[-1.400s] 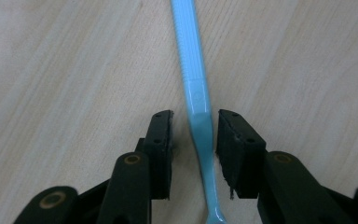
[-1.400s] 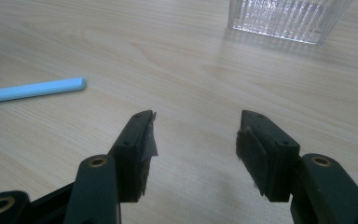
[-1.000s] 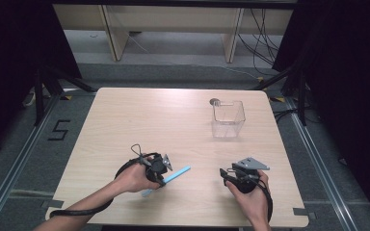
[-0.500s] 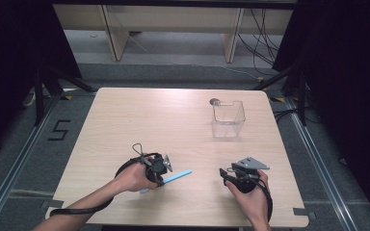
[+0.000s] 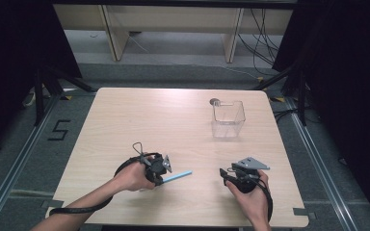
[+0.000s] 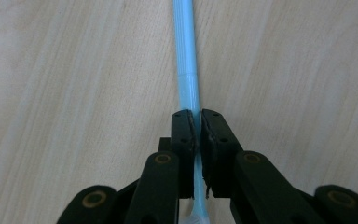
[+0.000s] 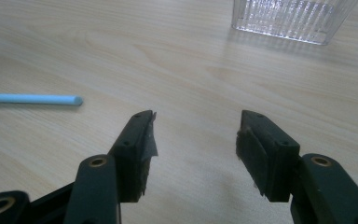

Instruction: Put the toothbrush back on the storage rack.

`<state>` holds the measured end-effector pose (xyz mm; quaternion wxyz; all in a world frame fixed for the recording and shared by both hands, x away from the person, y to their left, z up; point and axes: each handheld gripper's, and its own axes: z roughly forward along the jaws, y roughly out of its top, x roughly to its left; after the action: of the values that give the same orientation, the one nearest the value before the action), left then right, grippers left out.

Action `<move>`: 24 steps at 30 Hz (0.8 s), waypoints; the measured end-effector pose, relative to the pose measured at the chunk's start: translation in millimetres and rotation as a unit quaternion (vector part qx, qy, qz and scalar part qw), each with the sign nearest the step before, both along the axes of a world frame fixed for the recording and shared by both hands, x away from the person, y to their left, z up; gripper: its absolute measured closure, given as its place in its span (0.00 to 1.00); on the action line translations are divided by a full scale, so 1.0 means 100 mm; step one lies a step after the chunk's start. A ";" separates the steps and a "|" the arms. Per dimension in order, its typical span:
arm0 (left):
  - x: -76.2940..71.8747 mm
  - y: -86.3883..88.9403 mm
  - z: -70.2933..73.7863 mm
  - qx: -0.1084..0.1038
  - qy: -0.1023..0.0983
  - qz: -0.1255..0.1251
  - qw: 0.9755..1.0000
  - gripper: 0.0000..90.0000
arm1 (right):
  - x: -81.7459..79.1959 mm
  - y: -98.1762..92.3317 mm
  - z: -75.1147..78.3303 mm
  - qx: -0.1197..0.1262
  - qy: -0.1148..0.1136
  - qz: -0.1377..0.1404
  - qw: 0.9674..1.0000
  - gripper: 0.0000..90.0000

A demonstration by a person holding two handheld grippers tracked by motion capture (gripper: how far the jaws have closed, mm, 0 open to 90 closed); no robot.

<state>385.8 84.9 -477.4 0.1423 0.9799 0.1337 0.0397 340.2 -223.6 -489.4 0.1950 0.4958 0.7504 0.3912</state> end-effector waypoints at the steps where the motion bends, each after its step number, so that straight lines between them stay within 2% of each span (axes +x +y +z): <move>1: 0.00 0.00 -0.01 0.004 -0.001 -0.005 1.000 0.92 | 0.00 0.00 0.00 -0.002 -0.003 -0.001 1.000 0.51; 4: 0.00 0.00 -0.02 0.006 0.002 -0.005 1.000 0.91 | 0.00 0.00 0.00 -0.001 -0.002 -0.001 1.000 0.51; 5: 0.00 0.00 -0.02 0.006 0.002 -0.005 1.000 0.91 | 0.00 0.00 0.01 -0.009 -0.003 -0.003 1.000 0.51; 14: 0.02 -0.01 -0.03 0.004 0.006 -0.010 1.000 0.88 | 0.00 0.00 0.01 -0.002 0.002 -0.001 1.000 0.51; 15: 0.02 -0.01 -0.03 0.004 0.006 -0.012 1.000 0.88 | 0.00 -0.01 0.01 -0.006 -0.004 -0.001 1.000 0.51; 22: 0.04 -0.01 -0.02 0.009 0.014 -0.020 1.000 0.94 | 0.00 -0.01 0.02 -0.010 -0.006 -0.002 1.000 0.51; 24: 0.05 -0.01 -0.02 0.010 0.016 -0.021 1.000 0.94 | -0.01 0.00 0.02 0.000 0.005 -0.004 1.000 0.51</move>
<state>390.7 83.8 -479.5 0.1306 0.9845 0.1152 0.0221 339.4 -223.4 -487.2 0.1928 0.5007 0.7492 0.3884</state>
